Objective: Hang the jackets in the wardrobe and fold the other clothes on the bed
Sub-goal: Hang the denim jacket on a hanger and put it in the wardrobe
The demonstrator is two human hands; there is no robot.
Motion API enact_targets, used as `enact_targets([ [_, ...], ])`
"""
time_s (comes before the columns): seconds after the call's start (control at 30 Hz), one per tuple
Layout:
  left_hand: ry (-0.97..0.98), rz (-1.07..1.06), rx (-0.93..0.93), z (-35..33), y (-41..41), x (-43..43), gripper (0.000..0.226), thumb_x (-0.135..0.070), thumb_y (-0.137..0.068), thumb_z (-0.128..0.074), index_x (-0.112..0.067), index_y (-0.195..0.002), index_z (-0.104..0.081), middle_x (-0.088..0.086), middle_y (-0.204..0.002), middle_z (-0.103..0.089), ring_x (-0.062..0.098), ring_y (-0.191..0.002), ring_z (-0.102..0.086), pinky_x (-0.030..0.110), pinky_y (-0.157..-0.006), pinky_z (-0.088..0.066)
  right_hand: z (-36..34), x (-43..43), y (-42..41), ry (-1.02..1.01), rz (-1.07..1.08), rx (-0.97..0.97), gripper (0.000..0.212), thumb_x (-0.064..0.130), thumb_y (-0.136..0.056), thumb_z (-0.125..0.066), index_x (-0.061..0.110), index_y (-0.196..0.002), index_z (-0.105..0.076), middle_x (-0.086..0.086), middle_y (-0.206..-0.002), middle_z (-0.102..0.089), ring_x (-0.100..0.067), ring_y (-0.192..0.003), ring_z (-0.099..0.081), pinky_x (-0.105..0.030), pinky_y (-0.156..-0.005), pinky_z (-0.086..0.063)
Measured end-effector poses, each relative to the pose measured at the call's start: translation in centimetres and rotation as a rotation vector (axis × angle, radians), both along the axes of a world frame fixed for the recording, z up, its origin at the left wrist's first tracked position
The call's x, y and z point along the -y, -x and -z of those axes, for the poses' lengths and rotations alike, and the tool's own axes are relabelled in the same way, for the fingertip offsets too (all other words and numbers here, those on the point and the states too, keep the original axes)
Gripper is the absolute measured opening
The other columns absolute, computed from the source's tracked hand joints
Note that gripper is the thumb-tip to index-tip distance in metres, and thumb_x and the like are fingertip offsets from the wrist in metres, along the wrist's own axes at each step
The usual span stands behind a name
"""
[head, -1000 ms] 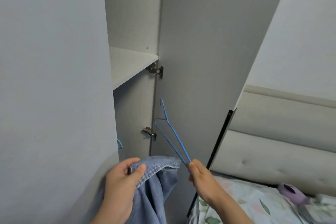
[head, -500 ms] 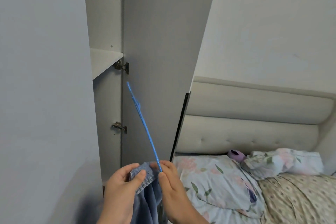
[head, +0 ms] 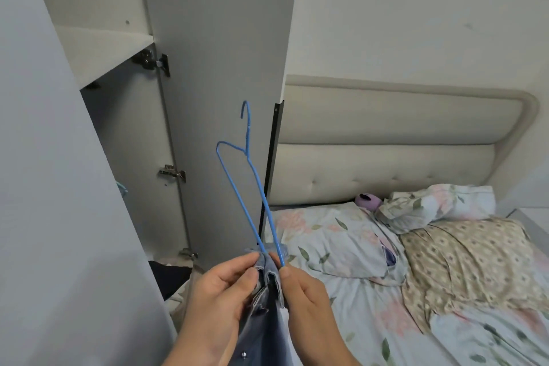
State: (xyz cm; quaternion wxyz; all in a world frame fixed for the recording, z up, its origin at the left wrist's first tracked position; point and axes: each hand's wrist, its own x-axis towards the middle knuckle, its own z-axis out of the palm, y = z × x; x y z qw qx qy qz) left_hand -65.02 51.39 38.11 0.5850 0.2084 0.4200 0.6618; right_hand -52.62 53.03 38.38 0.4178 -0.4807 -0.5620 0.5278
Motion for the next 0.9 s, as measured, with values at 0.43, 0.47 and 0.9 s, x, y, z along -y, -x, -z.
enact_targets([
  [0.43, -0.019, 0.184, -0.028, -2.0, -6.2, -0.3, 0.028, 0.014, -0.078, -0.056, -0.004, -0.080, -0.078, 0.030, -0.088, -0.071, 0.033, -0.072, -0.073, 0.031, -0.059, -0.060, -2.2, 1.9, -6.3, -0.074, 0.175, -0.098, 0.042, 0.010, -0.101, -0.047, 0.037, -0.098, -0.078, 0.005, -0.105, -0.076, -0.011, -0.103, -0.069, -0.019, -0.085, -0.052],
  [0.47, -0.020, 0.203, -0.044, -1.9, -6.6, -0.3, 0.031, 0.016, -0.081, -0.055, -0.005, -0.079, -0.078, 0.030, -0.086, -0.071, 0.032, -0.070, -0.073, 0.031, -0.059, -0.060, -2.5, 2.1, -6.6, -0.072, 0.185, -0.118, 0.037, 0.016, -0.095, -0.049, 0.039, -0.099, -0.077, 0.004, -0.105, -0.076, -0.012, -0.103, -0.069, -0.018, -0.083, -0.051],
  [0.9, -0.015, 0.472, -0.074, -0.9, -13.1, 0.8, 0.015, 0.008, -0.069, -0.076, -0.008, -0.069, -0.076, 0.016, -0.065, -0.068, 0.013, -0.044, -0.060, 0.016, -0.038, -0.043, -2.7, 7.7, -11.1, 0.025, 0.512, 0.027, 0.036, 0.016, -0.096, -0.055, 0.045, -0.098, -0.076, 0.011, -0.102, -0.076, -0.009, -0.101, -0.069, -0.039, -0.094, -0.055],
])
